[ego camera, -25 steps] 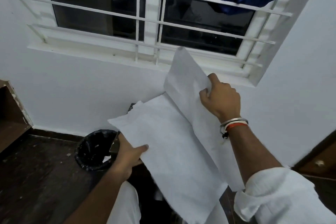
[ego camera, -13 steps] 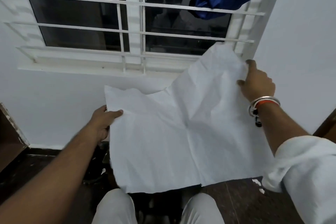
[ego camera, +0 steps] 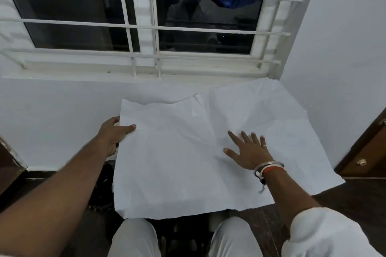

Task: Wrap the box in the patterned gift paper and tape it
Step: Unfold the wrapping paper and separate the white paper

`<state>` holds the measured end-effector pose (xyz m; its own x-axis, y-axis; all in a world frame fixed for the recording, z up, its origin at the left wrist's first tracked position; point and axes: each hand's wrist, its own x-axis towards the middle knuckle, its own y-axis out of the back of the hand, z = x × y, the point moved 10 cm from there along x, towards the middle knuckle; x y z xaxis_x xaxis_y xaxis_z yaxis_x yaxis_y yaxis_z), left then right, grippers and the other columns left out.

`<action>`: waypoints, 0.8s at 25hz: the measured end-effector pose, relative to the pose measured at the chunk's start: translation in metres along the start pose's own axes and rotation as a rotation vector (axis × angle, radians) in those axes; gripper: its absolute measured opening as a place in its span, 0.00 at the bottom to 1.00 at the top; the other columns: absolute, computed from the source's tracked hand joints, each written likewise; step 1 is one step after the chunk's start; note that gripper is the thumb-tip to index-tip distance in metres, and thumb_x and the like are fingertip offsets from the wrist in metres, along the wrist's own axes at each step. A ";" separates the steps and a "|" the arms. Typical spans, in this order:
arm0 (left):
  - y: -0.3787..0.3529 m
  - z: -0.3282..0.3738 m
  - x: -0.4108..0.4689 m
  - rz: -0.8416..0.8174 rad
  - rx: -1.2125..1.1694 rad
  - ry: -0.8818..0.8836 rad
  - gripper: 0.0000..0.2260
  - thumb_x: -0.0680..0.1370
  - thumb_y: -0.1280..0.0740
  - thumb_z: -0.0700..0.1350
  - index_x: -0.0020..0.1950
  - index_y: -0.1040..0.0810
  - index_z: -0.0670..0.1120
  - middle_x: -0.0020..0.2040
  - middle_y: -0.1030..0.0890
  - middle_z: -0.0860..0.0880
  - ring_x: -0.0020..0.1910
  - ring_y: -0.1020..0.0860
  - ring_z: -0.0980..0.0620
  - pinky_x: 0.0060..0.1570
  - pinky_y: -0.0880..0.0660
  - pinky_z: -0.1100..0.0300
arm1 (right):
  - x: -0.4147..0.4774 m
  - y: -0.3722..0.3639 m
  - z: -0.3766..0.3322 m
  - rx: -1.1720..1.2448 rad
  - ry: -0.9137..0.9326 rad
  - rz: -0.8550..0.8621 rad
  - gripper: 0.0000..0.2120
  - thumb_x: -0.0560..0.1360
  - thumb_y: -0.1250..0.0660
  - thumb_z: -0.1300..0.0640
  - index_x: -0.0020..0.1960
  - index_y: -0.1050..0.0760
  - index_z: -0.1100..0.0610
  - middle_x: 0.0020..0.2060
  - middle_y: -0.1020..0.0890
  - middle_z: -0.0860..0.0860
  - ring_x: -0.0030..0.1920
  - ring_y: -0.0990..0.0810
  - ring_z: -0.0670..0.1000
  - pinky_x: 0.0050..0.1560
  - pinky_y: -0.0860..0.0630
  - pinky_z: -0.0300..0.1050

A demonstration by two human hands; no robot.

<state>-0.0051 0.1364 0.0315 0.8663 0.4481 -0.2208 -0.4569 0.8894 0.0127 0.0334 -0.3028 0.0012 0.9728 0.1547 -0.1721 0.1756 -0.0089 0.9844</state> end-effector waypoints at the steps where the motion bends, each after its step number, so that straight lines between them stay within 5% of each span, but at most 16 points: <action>1: 0.003 -0.002 0.003 0.015 0.019 -0.006 0.27 0.74 0.23 0.36 0.72 0.27 0.42 0.61 0.19 0.39 0.49 0.18 0.42 0.54 0.21 0.47 | 0.001 -0.006 0.003 0.034 -0.033 -0.038 0.37 0.78 0.55 0.25 0.82 0.59 0.37 0.84 0.50 0.53 0.82 0.56 0.63 0.80 0.61 0.65; 3: 0.007 -0.006 0.010 0.032 0.054 -0.012 0.30 0.74 0.23 0.36 0.73 0.28 0.43 0.64 0.21 0.39 0.53 0.19 0.41 0.54 0.21 0.46 | -0.008 -0.008 -0.020 0.200 0.062 -0.083 0.40 0.74 0.54 0.22 0.82 0.55 0.36 0.83 0.49 0.50 0.83 0.53 0.59 0.80 0.59 0.63; 6: 0.009 -0.009 0.020 0.059 0.098 -0.023 0.33 0.73 0.21 0.39 0.75 0.30 0.45 0.68 0.23 0.39 0.59 0.19 0.39 0.56 0.20 0.42 | -0.056 0.002 -0.100 0.404 0.438 -0.108 0.48 0.66 0.40 0.19 0.80 0.55 0.30 0.82 0.52 0.40 0.83 0.56 0.48 0.82 0.59 0.53; 9: 0.005 -0.007 0.029 0.053 0.080 -0.035 0.35 0.72 0.20 0.40 0.76 0.31 0.45 0.69 0.24 0.40 0.58 0.20 0.42 0.56 0.20 0.45 | -0.102 -0.026 -0.151 0.137 0.633 -0.027 0.61 0.62 0.29 0.23 0.79 0.67 0.32 0.82 0.61 0.41 0.80 0.69 0.48 0.78 0.70 0.53; 11: 0.001 -0.008 0.031 0.028 0.050 -0.023 0.35 0.73 0.21 0.40 0.76 0.32 0.45 0.69 0.24 0.41 0.57 0.21 0.44 0.54 0.21 0.47 | -0.108 -0.054 -0.160 -0.045 0.631 0.083 0.58 0.71 0.25 0.41 0.80 0.69 0.37 0.83 0.61 0.46 0.81 0.67 0.53 0.80 0.65 0.58; 13: 0.003 -0.011 0.028 0.005 0.013 0.005 0.35 0.73 0.20 0.42 0.76 0.31 0.46 0.68 0.22 0.41 0.56 0.19 0.43 0.56 0.20 0.45 | -0.106 -0.063 -0.155 -0.128 0.579 0.233 0.54 0.71 0.30 0.60 0.83 0.62 0.42 0.83 0.48 0.50 0.83 0.51 0.58 0.81 0.50 0.62; 14: 0.006 -0.015 0.023 -0.010 0.003 0.023 0.35 0.73 0.20 0.45 0.76 0.31 0.47 0.66 0.21 0.41 0.56 0.18 0.43 0.57 0.20 0.45 | -0.105 -0.061 -0.152 -0.131 0.550 0.277 0.52 0.69 0.31 0.62 0.84 0.57 0.44 0.82 0.42 0.50 0.82 0.44 0.58 0.81 0.47 0.62; 16: 0.011 -0.026 0.003 -0.070 0.027 0.065 0.34 0.72 0.21 0.53 0.74 0.29 0.49 0.63 0.18 0.44 0.56 0.17 0.44 0.57 0.20 0.45 | -0.103 -0.052 -0.145 -0.088 0.523 0.325 0.44 0.72 0.36 0.58 0.83 0.52 0.44 0.80 0.37 0.48 0.81 0.40 0.56 0.81 0.50 0.61; 20: 0.006 -0.077 -0.060 -0.298 -0.128 0.242 0.26 0.72 0.26 0.63 0.66 0.22 0.52 0.60 0.15 0.45 0.59 0.17 0.43 0.60 0.21 0.42 | -0.104 -0.025 -0.138 -0.003 0.493 0.334 0.36 0.75 0.49 0.50 0.82 0.54 0.37 0.82 0.43 0.45 0.82 0.47 0.53 0.82 0.55 0.60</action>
<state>-0.0754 0.1076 -0.0300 0.8988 0.1245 -0.4203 -0.2275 0.9521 -0.2044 -0.0928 -0.1825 -0.0008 0.7903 0.5848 0.1829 -0.1286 -0.1336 0.9827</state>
